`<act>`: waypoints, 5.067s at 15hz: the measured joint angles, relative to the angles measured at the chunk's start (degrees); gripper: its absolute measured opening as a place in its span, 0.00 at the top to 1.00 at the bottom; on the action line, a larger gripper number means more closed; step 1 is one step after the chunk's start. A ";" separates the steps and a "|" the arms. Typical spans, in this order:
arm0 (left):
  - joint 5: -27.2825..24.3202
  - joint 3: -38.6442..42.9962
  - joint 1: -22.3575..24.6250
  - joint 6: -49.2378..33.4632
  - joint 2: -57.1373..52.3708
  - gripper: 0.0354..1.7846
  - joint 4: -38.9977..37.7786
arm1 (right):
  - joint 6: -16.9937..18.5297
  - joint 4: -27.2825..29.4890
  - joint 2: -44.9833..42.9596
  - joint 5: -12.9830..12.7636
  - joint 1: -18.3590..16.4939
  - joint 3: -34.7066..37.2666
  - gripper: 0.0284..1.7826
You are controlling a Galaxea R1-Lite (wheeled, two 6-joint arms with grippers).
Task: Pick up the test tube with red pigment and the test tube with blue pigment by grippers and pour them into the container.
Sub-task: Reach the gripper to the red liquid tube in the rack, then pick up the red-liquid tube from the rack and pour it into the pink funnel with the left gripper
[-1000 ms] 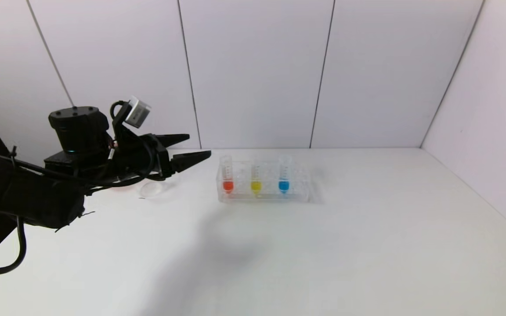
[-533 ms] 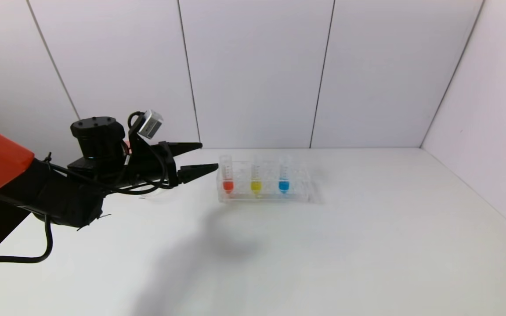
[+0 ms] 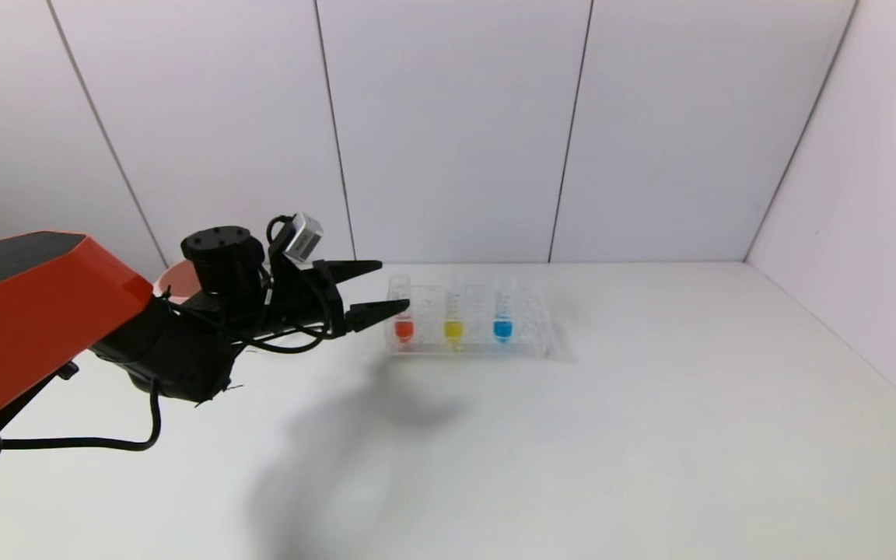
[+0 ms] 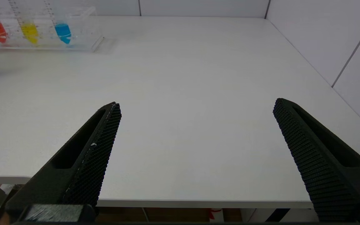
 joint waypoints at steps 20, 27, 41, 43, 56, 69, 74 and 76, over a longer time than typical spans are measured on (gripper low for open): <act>-0.13 -9.45 -0.99 -0.02 8.97 0.03 2.69 | 0.00 0.00 0.00 0.00 0.05 0.00 0.00; -0.13 -9.92 -1.90 0.00 9.50 0.55 2.67 | 0.00 0.00 0.00 0.00 0.02 0.00 0.00; 0.44 -10.00 -2.01 -0.61 8.67 0.77 2.83 | 0.00 0.00 0.00 0.00 0.05 0.00 0.00; 0.74 -9.81 -1.95 -0.96 7.67 0.77 2.80 | 0.00 0.00 0.00 0.00 0.05 0.00 0.00; 5.88 -8.02 -0.95 -2.93 -3.88 0.77 10.78 | 0.00 0.00 0.00 0.00 0.02 0.00 0.00; 38.97 -0.46 -0.88 3.66 -23.20 0.77 22.63 | 0.00 0.00 0.00 0.00 0.02 0.00 0.00; 40.05 1.08 2.73 3.71 -25.76 0.77 22.63 | 0.00 0.00 0.00 0.00 0.05 0.00 0.00; 39.97 1.55 4.67 3.71 -26.28 0.77 22.63 | 0.00 0.00 0.00 0.00 0.05 0.00 0.00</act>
